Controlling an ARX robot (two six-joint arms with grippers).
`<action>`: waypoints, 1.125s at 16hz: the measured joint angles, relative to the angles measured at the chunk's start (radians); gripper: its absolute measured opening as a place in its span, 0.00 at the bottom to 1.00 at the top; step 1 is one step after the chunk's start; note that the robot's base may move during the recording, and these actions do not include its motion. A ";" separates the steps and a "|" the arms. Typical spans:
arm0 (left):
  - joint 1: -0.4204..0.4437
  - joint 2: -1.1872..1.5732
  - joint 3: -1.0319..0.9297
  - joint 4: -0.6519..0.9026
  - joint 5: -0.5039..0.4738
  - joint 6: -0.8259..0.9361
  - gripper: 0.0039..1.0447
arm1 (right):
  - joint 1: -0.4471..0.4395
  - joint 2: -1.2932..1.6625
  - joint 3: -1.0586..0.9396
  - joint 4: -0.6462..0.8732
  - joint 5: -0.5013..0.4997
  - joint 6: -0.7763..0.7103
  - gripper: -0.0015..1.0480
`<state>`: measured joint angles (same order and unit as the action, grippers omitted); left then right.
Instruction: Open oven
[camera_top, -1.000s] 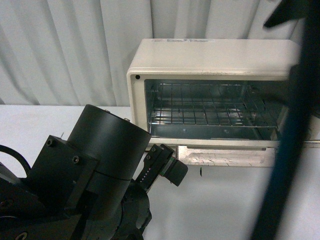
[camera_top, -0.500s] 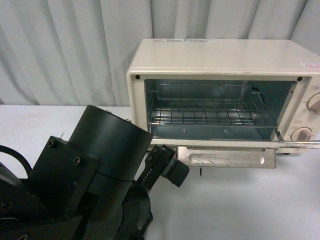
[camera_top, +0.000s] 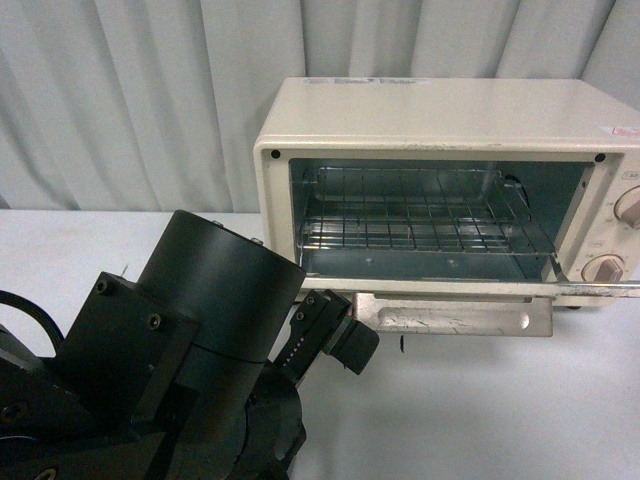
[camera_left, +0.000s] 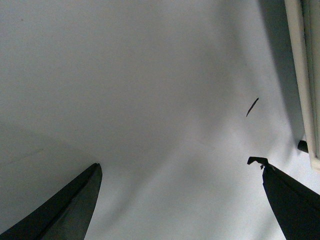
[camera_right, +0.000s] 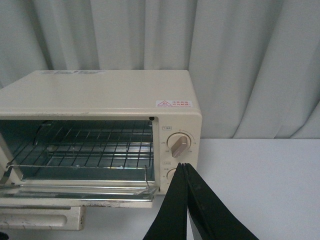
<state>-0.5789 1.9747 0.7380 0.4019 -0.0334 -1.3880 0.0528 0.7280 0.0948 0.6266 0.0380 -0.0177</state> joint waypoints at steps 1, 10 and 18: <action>0.000 0.000 0.000 0.000 0.000 0.000 0.94 | -0.039 -0.025 -0.010 -0.013 -0.029 0.000 0.02; 0.000 0.000 0.000 -0.001 0.000 0.000 0.94 | -0.053 -0.336 -0.084 -0.240 -0.037 0.003 0.02; 0.000 0.000 0.000 0.000 0.000 0.000 0.94 | -0.053 -0.509 -0.084 -0.407 -0.037 0.003 0.02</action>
<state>-0.5789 1.9747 0.7380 0.4015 -0.0338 -1.3880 -0.0002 0.2192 0.0105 0.2195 0.0006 -0.0147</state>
